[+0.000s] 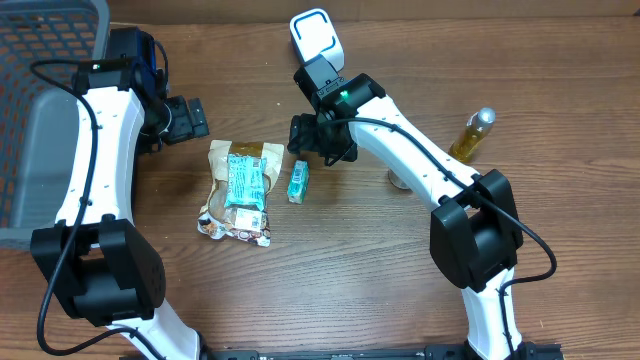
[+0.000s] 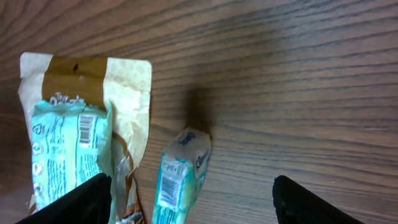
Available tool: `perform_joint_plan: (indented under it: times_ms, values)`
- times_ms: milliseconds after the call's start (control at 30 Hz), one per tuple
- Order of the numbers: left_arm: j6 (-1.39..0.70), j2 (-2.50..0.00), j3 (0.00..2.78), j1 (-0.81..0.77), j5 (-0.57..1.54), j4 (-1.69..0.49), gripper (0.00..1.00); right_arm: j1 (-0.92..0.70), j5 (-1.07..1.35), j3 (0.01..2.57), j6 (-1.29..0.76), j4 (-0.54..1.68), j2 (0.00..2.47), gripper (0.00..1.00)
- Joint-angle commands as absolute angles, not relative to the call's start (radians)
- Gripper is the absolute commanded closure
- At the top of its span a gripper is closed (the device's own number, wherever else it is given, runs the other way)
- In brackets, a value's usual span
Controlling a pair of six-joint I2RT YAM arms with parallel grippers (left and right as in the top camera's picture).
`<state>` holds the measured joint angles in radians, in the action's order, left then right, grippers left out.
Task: Scan the item barcode
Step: 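Move the right gripper over the small teal Kleenex pack, then lower the right gripper and close it on the Kleenex pack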
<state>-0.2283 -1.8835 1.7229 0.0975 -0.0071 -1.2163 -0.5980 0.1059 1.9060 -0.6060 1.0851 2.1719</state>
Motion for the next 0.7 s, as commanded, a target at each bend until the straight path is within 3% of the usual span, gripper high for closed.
perform_joint_plan:
  times_ms: [0,133,467,533,667]
  values:
    - [-0.213,-1.877,1.721,0.09,0.0,-1.217,0.0,-0.601,0.068,1.897,-0.633,1.081,2.157,0.21]
    - [-0.213,-1.877,1.721,0.09,0.0,-1.217,0.0,-0.602,0.068,1.892,-0.639,1.081,2.157,0.25]
    - [-0.213,-1.877,1.721,0.09,0.0,-1.217,0.0,-0.605,0.114,1.839,-0.688,1.078,2.157,0.23]
    - [-0.213,-1.877,1.721,0.09,0.0,-1.217,0.0,-0.606,0.141,1.839,-0.688,1.076,2.157,0.13]
    - [-0.213,-1.877,1.721,0.09,0.0,-1.217,0.01,-0.606,0.182,1.839,-0.688,1.054,2.157,0.11]
